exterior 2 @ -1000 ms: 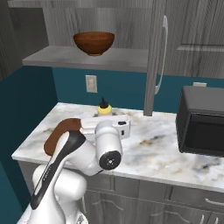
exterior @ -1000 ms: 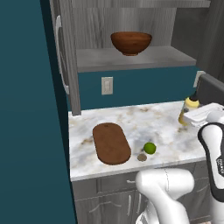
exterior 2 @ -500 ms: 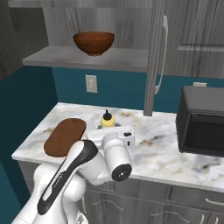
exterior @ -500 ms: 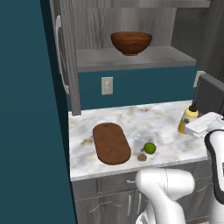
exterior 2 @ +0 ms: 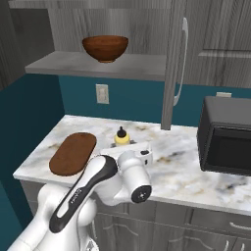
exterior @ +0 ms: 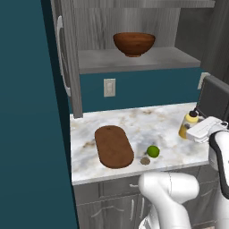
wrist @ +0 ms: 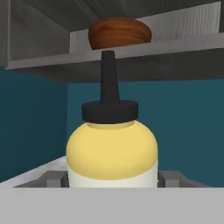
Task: Open the cabinet. Place the bowl and condiment on the counter. Then place the lime and garlic on the cutting board.
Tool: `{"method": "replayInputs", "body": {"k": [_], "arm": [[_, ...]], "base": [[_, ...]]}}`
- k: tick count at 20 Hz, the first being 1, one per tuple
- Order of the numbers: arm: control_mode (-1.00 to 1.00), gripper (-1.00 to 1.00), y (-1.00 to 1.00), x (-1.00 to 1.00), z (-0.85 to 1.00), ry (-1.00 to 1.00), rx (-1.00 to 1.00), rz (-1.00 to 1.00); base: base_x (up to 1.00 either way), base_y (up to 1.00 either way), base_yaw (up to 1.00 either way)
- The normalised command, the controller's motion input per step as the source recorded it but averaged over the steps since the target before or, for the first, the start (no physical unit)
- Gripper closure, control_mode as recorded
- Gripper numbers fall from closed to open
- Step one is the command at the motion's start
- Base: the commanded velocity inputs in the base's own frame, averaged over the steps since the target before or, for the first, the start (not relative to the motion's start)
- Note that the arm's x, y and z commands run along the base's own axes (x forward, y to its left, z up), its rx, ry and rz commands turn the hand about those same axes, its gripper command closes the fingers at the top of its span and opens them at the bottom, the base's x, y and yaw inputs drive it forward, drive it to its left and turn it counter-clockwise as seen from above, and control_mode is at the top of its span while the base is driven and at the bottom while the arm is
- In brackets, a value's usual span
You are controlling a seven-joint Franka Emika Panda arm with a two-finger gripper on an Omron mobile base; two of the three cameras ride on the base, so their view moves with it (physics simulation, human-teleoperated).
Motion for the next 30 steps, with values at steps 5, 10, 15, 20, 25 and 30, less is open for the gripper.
{"method": "replayInputs", "body": {"k": [5,10,15,20,25,30], "arm": [[-1.00,1.00,-0.10,0.18,-0.12,0.00,0.00,0.06],[-1.00,1.00,-0.10,0.17,-0.21,0.00,0.00,0.06],[-1.00,1.00,-0.07,0.14,-0.26,0.00,0.00,0.06],[-1.00,1.00,-0.05,0.13,-0.22,0.00,0.00,0.05],[-1.00,1.00,-0.04,0.12,-0.22,0.00,0.00,0.05],[-1.00,1.00,-0.03,0.11,-0.21,0.00,0.00,0.05]], "base": [[0.00,0.00,0.00],[0.00,0.00,0.00],[0.00,0.00,0.00],[0.00,0.00,0.00],[0.00,0.00,0.00],[0.00,0.00,0.00]]}}
